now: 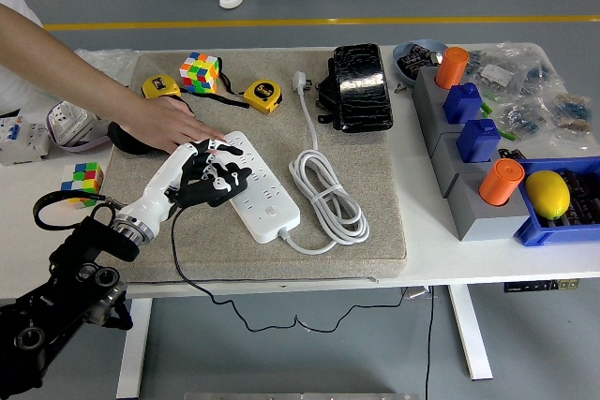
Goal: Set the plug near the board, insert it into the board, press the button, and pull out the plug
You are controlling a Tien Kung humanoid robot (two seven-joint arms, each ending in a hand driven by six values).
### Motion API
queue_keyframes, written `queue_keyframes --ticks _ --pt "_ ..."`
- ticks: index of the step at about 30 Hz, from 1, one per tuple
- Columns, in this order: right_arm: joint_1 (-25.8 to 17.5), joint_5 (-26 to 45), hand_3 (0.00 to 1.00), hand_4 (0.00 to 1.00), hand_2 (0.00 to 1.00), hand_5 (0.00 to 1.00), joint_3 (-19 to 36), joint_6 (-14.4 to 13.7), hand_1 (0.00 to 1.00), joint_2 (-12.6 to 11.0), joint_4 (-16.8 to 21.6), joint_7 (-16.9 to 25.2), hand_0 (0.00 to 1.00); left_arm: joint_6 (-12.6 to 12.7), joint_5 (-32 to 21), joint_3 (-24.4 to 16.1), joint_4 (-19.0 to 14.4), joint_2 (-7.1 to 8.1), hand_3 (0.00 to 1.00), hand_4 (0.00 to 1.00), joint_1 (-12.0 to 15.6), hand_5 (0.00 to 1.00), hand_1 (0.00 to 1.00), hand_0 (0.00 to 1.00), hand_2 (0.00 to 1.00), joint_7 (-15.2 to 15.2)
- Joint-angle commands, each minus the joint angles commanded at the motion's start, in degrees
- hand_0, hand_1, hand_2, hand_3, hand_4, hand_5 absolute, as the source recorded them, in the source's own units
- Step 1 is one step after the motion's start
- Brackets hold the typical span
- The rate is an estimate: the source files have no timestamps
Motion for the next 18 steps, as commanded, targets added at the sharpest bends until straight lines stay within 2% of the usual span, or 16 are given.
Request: queue_keyframes --ticks 1,4,18 --pt "-0.02 -0.02 0.511 0.862 0.545 0.375 0.02 0.0 0.594 0.0 0.01 0.0 0.553 0.44 -2.23 -0.53 0.36 -0.22 0.529 0.871 0.04 0.397 0.537 0.459 0.532 -1.37" --pt "-0.07 0.02 0.511 0.862 0.545 0.375 -0.07 -0.02 0.594 -0.01 0.0 0.0 0.553 1.66 -8.18 -1.72 1.14 -0.72 0.529 0.871 0.07 0.397 0.537 0.459 0.532 -4.2" --pt "-0.03 -0.1 0.511 0.861 0.545 0.374 0.05 -0.04 0.593 0.06 0.06 0.04 0.554 2.63 -8.14 -2.48 2.08 -0.93 0.535 0.854 0.1 0.38 0.555 0.487 0.54 -5.12"
